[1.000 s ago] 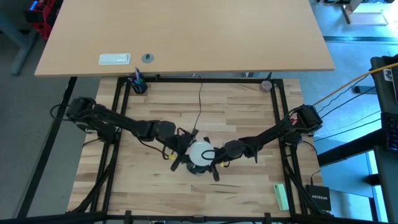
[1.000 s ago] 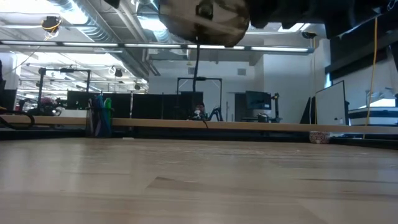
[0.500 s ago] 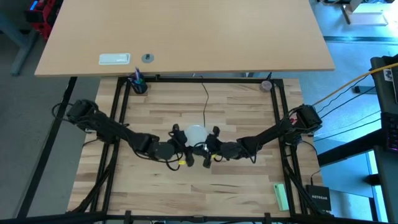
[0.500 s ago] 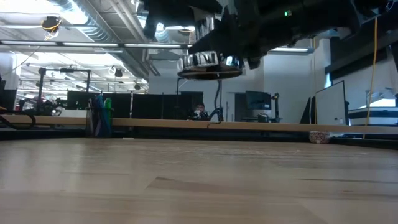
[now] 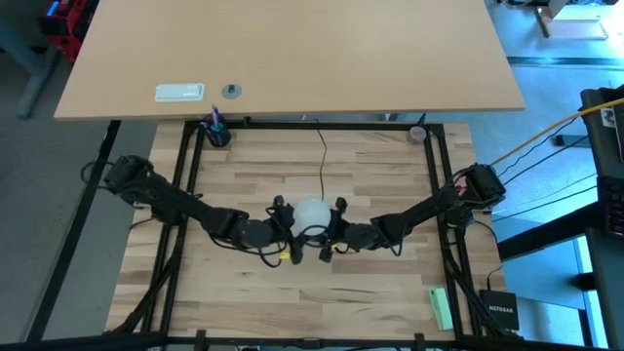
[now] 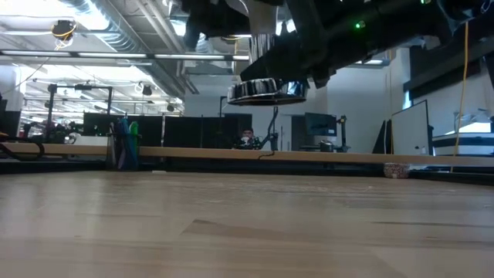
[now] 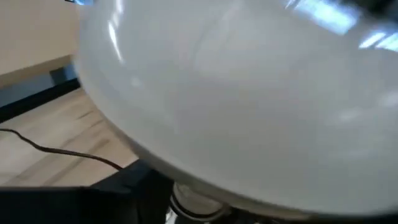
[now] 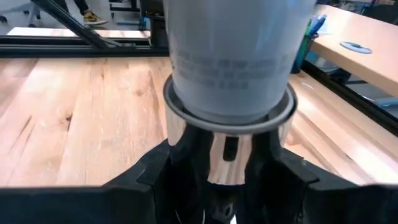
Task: Screw lightbulb
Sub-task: Remove the lightbulb from the lamp
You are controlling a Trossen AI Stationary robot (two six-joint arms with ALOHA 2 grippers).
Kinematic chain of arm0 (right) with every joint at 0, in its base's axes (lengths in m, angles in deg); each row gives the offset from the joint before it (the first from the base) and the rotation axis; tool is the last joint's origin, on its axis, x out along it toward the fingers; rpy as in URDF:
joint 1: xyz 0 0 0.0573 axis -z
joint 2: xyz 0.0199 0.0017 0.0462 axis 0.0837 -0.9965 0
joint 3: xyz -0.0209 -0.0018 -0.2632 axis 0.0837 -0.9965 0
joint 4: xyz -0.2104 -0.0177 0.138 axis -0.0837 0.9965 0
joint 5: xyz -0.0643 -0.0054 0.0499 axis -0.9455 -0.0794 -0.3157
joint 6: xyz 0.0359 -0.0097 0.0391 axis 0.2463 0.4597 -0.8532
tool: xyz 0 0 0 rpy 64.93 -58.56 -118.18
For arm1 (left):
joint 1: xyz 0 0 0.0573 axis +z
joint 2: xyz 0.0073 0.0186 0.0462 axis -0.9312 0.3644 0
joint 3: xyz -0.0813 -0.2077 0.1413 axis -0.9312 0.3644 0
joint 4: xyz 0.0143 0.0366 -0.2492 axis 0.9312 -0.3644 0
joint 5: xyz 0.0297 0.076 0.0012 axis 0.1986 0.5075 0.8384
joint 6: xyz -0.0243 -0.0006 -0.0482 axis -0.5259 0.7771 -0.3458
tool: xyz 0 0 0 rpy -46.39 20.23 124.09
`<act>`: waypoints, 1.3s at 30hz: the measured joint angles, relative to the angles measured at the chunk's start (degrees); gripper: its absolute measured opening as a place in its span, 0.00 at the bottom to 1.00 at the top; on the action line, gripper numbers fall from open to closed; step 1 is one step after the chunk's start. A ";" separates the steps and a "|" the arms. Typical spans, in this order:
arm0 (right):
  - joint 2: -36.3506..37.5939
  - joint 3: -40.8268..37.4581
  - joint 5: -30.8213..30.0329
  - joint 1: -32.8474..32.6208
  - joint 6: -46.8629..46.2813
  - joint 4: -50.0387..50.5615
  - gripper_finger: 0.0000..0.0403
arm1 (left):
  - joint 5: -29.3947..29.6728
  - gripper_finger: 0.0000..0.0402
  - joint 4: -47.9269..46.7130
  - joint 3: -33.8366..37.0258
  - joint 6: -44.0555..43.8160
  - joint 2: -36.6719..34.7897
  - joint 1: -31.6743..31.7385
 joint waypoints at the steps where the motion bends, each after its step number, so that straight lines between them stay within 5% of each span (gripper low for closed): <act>1: 0.01 0.00 0.33 0.00 0.02 -0.28 0.44 | -0.99 0.65 -1.41 0.00 -0.02 -1.27 -0.11; 10: 0.00 0.00 18.44 0.09 3.69 -8.88 0.44 | -17.81 0.67 -15.37 -0.11 5.24 -11.22 -0.28; 18: 0.00 0.01 34.30 0.07 4.17 -16.35 0.44 | -36.99 0.66 -5.00 -0.11 16.75 -8.72 4.66; 27: 0.00 0.02 35.89 0.04 3.95 -16.19 0.44 | -56.14 0.66 7.63 -0.07 13.18 -3.70 10.17; 32: 0.00 0.04 35.94 0.02 3.99 -15.92 0.44 | -59.45 0.64 11.61 -0.09 11.53 -1.28 10.11; 39: 0.00 0.17 35.87 0.00 3.71 -15.83 0.44 | -58.68 0.38 10.79 -0.09 9.53 -1.68 10.16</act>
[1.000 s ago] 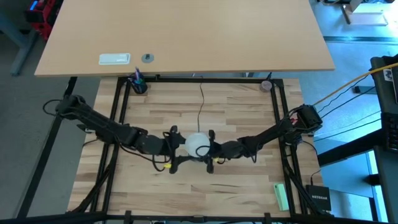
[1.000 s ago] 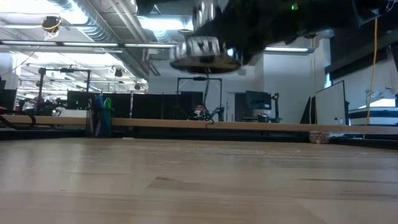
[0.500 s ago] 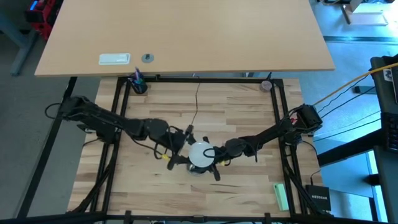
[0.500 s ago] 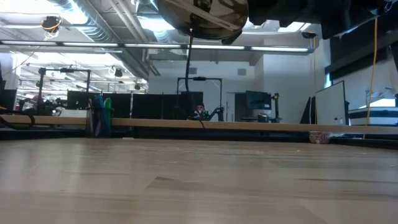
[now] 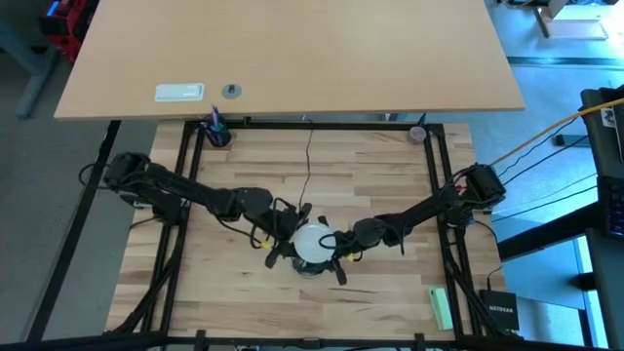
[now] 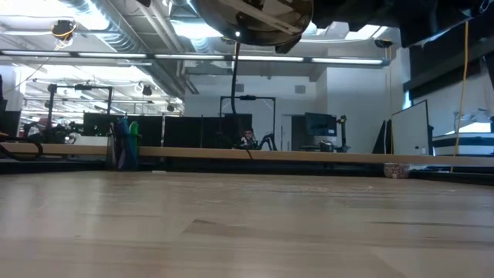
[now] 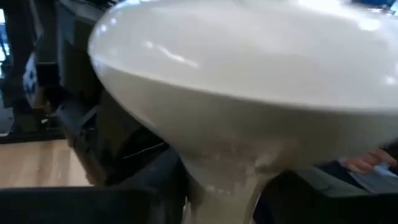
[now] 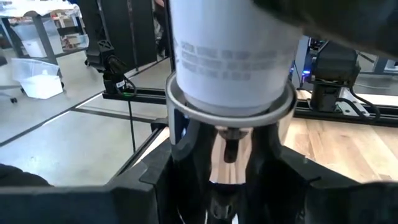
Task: Screw lightbulb
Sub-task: Remove the lightbulb from the lamp
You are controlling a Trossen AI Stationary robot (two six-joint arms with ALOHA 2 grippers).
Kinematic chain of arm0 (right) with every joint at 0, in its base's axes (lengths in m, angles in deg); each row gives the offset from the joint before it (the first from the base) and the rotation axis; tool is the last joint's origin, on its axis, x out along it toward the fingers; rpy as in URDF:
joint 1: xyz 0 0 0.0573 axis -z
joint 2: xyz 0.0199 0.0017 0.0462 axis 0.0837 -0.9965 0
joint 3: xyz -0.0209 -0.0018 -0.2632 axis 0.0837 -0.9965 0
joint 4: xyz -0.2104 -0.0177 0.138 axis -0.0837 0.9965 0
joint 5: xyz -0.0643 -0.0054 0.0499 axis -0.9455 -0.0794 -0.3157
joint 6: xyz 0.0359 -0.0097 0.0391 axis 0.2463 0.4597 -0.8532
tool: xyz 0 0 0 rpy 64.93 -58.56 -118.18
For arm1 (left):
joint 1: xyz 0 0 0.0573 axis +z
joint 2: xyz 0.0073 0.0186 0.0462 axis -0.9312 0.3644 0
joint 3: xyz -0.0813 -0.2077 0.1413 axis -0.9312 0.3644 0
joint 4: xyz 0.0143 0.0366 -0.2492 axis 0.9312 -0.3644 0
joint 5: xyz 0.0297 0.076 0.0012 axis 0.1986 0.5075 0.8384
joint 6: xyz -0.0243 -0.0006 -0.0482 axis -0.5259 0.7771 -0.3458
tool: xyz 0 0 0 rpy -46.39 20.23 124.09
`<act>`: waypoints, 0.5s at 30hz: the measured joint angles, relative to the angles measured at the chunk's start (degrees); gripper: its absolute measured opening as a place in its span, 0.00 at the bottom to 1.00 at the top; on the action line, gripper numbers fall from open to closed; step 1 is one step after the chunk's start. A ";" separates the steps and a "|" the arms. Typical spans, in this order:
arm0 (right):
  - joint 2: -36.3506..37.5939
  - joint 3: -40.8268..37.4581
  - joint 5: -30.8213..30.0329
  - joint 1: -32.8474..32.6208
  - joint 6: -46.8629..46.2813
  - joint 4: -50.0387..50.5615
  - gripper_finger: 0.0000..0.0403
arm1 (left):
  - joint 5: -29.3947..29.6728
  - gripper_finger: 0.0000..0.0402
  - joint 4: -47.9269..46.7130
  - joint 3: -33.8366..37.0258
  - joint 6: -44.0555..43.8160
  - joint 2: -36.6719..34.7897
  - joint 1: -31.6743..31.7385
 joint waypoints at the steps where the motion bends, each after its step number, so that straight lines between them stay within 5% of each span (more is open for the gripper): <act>1: 0.00 0.02 -0.19 0.00 -0.13 0.05 0.44 | 0.46 0.37 -0.50 -0.02 -0.20 -0.06 0.00; 4: -0.02 0.02 -2.73 0.00 -0.30 1.69 0.44 | 4.37 0.37 -3.08 -0.04 -1.94 -0.13 -0.37; 8: -0.02 -0.07 -10.22 -0.17 -0.46 5.24 0.44 | 16.71 0.37 -6.80 -0.04 -2.35 -0.29 -2.84; 15: -0.09 -0.07 -26.44 -0.05 -3.42 10.33 0.44 | 53.45 0.37 -12.94 -0.04 -6.63 -0.27 -10.61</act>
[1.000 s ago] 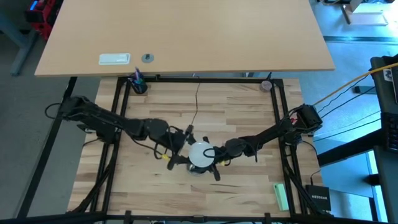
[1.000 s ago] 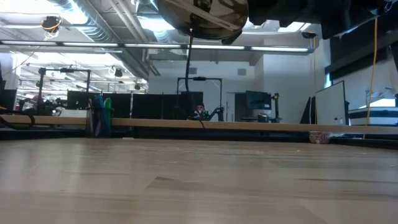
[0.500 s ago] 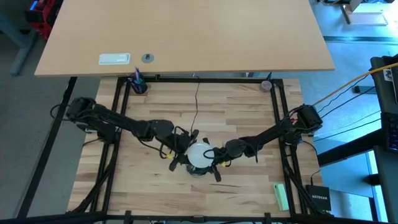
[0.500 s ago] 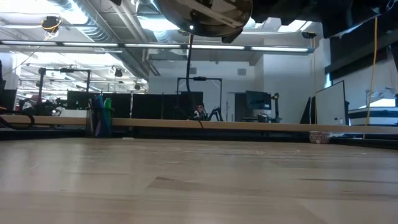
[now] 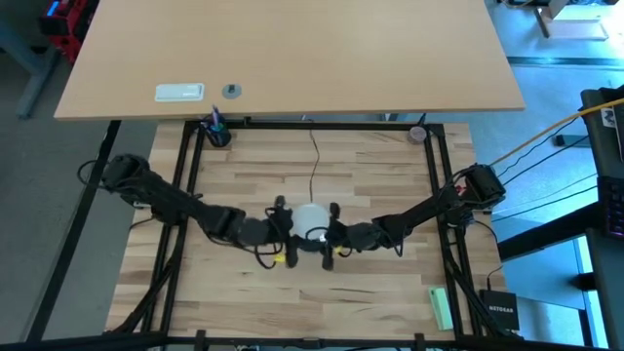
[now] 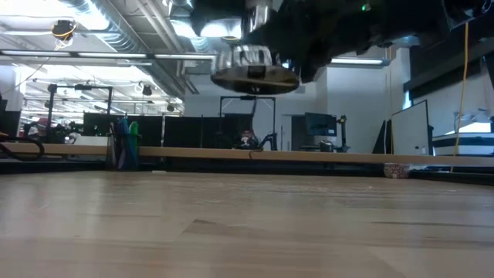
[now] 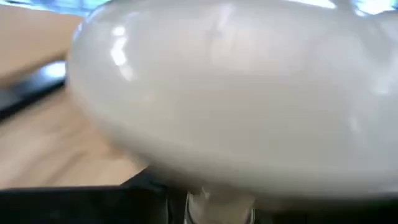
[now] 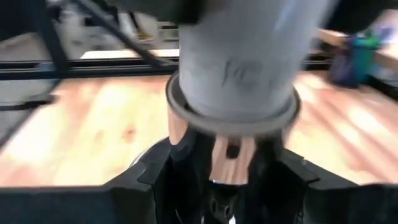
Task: Screw lightbulb
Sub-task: Remove the lightbulb from the lamp
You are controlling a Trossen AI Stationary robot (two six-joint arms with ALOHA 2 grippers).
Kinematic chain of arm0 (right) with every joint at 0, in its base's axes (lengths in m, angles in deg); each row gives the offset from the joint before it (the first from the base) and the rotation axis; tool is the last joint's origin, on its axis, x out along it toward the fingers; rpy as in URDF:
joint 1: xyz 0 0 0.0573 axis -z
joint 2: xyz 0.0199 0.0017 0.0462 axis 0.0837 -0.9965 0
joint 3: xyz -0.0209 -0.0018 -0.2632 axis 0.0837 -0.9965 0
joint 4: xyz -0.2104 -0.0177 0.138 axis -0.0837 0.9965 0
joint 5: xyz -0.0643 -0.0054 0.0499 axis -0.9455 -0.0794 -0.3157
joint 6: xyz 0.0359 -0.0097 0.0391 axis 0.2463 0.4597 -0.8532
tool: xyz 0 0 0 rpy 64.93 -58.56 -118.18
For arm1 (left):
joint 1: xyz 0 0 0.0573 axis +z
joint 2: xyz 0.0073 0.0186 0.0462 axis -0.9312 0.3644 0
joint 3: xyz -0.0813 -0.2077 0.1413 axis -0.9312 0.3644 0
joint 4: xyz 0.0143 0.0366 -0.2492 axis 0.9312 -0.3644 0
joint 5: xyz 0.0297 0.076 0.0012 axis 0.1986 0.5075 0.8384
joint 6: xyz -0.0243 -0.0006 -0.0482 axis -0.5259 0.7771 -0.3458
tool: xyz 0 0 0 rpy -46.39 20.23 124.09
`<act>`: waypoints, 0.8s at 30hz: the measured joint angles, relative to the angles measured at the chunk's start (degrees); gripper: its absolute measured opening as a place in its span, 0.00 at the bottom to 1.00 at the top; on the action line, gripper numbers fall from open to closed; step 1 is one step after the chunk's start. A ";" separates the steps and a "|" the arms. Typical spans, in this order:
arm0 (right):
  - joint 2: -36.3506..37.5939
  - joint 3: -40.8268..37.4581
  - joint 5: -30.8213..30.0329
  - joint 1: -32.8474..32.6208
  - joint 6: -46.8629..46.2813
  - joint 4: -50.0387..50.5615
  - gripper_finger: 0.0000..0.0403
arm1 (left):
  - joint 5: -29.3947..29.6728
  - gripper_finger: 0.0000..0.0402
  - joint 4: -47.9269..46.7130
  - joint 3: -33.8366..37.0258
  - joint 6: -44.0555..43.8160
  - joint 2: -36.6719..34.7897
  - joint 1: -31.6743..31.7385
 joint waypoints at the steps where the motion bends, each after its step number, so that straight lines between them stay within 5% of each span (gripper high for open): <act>1: 0.00 0.00 -1.60 0.00 -0.35 0.22 0.44 | 4.29 0.37 0.32 -0.02 -1.14 0.47 -0.87; 7: -0.09 -0.07 -8.63 0.11 -1.56 1.62 0.44 | 17.29 0.37 4.34 -0.17 -6.58 4.84 -2.03; 14: -0.11 -0.22 -11.78 0.09 -4.40 4.90 0.44 | 20.23 0.37 10.28 0.00 -10.90 8.27 -1.33; 19: -0.04 -0.11 -11.82 0.14 -2.12 4.99 0.44 | 17.56 0.51 10.52 -0.02 -6.65 7.60 -1.39; 24: 0.20 0.00 -7.56 0.05 -0.51 4.27 0.44 | 5.95 0.62 3.77 0.02 -3.42 2.20 -1.37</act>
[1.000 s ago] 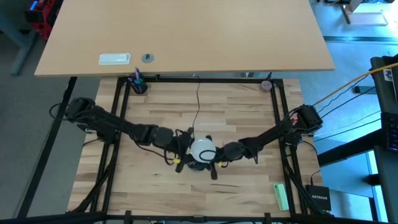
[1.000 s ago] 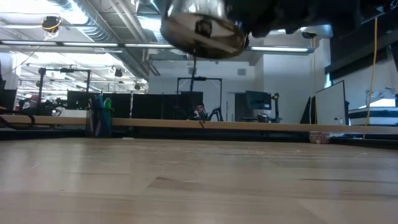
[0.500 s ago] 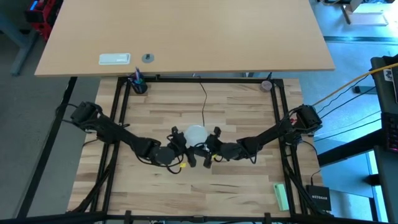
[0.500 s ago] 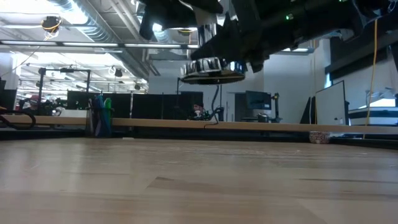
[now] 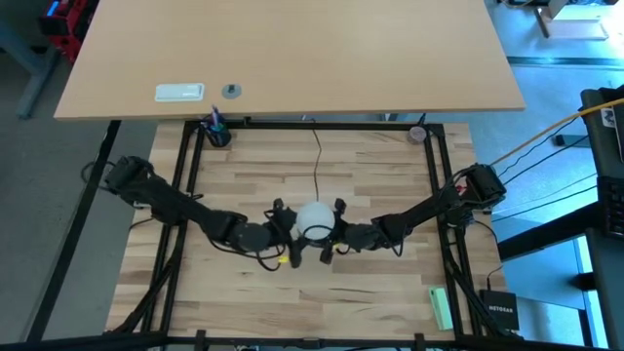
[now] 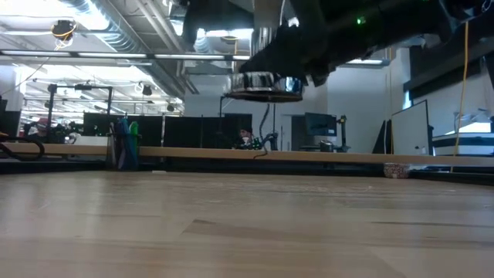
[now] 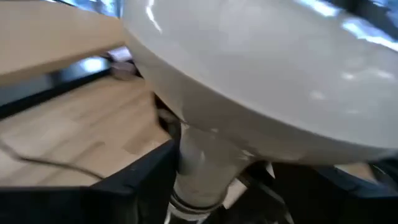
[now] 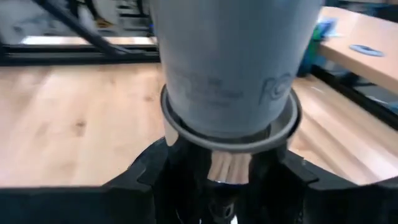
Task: Screw lightbulb
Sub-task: Remove the lightbulb from the lamp
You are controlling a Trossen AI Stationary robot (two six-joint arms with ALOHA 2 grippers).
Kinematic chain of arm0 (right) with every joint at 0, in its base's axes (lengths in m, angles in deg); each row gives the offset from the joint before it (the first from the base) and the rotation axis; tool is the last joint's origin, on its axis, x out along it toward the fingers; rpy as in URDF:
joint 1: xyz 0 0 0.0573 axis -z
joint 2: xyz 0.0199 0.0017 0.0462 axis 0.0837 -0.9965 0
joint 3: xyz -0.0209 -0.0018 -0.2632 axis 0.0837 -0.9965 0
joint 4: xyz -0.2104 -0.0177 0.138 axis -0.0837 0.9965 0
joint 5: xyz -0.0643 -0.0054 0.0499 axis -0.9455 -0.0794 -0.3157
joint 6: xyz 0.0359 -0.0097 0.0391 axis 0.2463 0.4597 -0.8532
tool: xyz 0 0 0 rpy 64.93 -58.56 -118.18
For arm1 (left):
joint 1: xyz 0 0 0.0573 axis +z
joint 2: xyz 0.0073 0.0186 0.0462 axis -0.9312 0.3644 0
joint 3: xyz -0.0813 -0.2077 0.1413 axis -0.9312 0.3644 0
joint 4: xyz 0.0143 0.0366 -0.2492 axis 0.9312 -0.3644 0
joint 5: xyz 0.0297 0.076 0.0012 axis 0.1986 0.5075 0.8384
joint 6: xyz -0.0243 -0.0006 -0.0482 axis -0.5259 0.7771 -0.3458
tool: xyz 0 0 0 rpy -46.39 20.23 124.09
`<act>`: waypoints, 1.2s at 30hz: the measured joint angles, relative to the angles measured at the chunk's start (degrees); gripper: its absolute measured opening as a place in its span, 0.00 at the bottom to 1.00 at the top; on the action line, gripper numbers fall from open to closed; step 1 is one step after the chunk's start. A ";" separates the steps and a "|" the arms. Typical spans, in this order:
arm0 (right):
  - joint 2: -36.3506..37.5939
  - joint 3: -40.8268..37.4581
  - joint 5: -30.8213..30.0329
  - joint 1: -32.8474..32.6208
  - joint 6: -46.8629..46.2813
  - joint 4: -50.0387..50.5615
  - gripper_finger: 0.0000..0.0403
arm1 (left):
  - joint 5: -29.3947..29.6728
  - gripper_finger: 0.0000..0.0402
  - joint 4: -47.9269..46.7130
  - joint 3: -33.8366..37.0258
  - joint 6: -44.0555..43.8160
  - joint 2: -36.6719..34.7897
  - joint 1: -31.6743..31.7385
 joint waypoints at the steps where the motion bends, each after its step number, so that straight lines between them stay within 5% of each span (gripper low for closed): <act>1: 0.00 0.02 1.33 0.00 0.16 -0.45 0.44 | -2.58 0.63 -2.57 0.00 -0.32 -1.81 0.02; 8: -0.04 -0.02 16.96 0.20 4.21 -9.47 0.44 | -15.61 0.64 -18.37 -0.09 2.41 -11.07 -0.16; 15: -0.09 -0.02 28.33 0.09 4.57 -13.90 0.44 | -33.28 0.60 -10.12 -0.09 11.36 -9.14 4.72; 23: -0.09 -0.05 31.95 0.09 4.44 -14.31 0.44 | -50.25 0.59 0.55 -0.09 12.61 -5.01 10.02; 29: -0.10 -0.05 32.03 0.07 4.44 -13.60 0.44 | -52.91 0.58 5.73 -0.09 12.32 -1.45 10.52; 36: -0.11 -0.02 30.36 0.04 4.76 -12.43 0.44 | -48.10 0.32 4.32 -0.09 9.08 -1.67 9.82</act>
